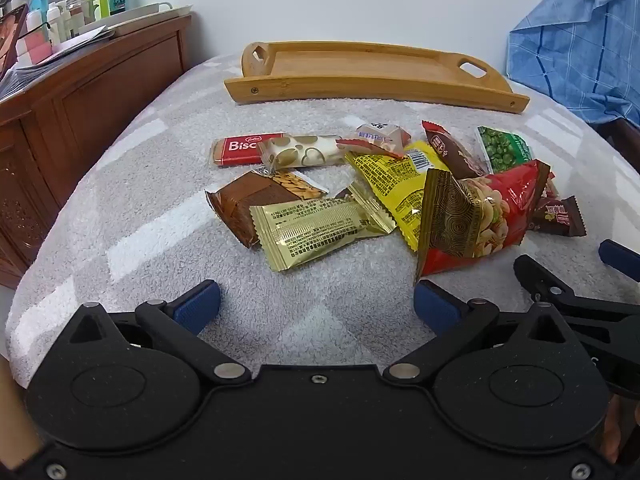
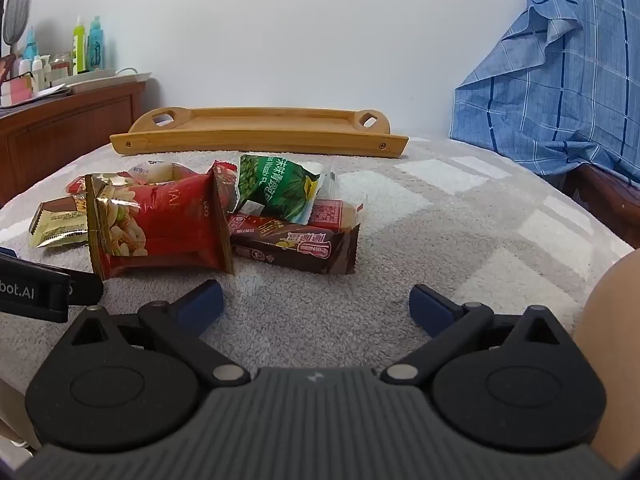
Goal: Organize snacks
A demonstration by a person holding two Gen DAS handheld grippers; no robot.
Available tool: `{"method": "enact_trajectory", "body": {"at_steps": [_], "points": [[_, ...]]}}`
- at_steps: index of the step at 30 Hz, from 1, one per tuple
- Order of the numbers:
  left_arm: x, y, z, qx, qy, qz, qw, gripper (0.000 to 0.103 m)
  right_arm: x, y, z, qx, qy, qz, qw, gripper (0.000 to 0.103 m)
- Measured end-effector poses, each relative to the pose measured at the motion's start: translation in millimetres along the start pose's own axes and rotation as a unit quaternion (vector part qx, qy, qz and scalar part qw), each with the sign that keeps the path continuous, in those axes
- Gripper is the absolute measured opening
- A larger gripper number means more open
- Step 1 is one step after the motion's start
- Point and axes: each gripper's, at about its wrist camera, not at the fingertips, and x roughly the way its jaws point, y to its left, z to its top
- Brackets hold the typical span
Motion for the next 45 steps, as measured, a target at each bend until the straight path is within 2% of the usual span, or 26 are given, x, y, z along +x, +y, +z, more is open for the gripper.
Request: {"method": "enact_trajectory", "body": {"at_steps": [45], "points": [[1.3, -0.6, -1.1, 0.0, 0.001, -0.001, 1.0, 0.103, -2.8, 2.0, -0.7, -0.007, -0.002, -0.004, 1.0, 0.103]]}}
